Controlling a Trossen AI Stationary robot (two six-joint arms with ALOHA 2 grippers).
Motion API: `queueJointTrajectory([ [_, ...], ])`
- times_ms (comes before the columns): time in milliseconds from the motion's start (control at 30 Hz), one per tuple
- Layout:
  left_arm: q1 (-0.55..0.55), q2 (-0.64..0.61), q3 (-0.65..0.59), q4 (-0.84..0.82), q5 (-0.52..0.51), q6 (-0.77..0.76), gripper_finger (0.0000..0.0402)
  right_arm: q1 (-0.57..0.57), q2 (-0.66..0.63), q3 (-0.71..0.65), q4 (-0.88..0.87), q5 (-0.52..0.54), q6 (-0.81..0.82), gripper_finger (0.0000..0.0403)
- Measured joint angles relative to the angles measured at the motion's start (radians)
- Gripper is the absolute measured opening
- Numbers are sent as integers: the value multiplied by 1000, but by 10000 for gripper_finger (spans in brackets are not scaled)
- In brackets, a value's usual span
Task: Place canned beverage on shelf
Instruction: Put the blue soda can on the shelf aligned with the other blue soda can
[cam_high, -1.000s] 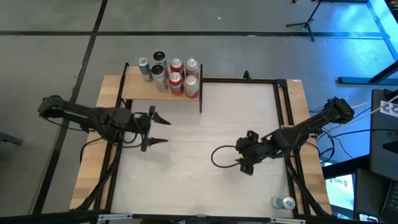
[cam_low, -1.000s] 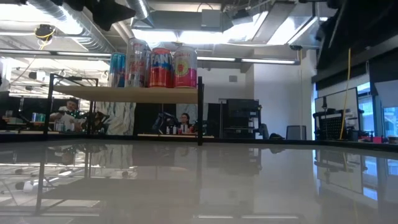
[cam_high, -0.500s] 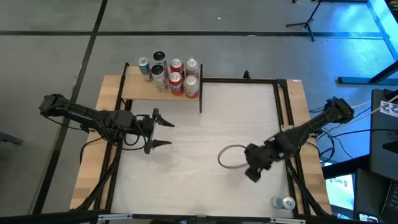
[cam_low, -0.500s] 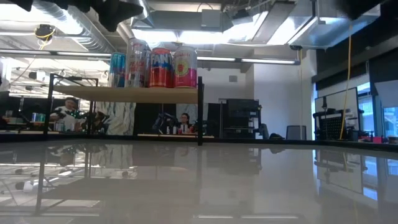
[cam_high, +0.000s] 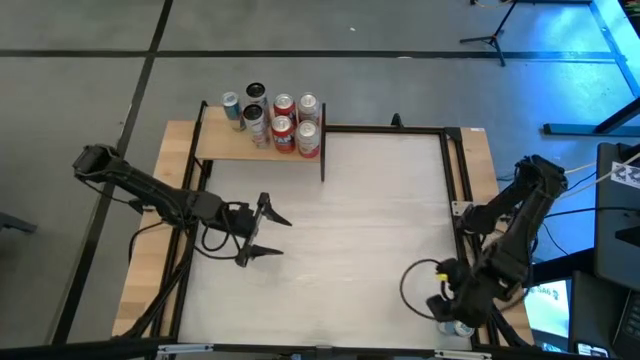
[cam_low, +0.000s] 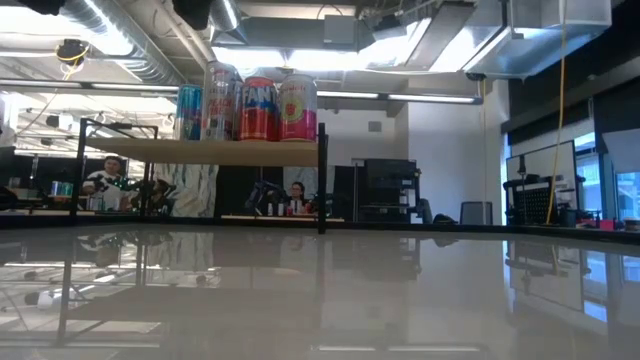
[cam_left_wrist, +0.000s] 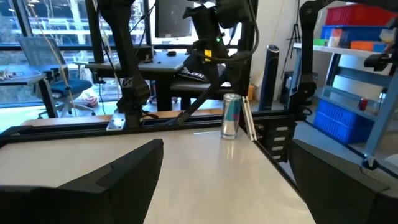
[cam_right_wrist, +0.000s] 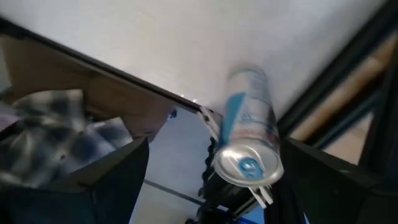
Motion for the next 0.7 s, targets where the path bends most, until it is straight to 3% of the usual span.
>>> queueJointTrajectory([
  [267, -24, 8, 0, -10, -1, -39, 335, 133, 46, 0, 26, 0, 165, 356],
  [700, -89, 76, 0, 40, -45, -152, 335, 147, 112, 0, 153, -2, 166, 356],
])
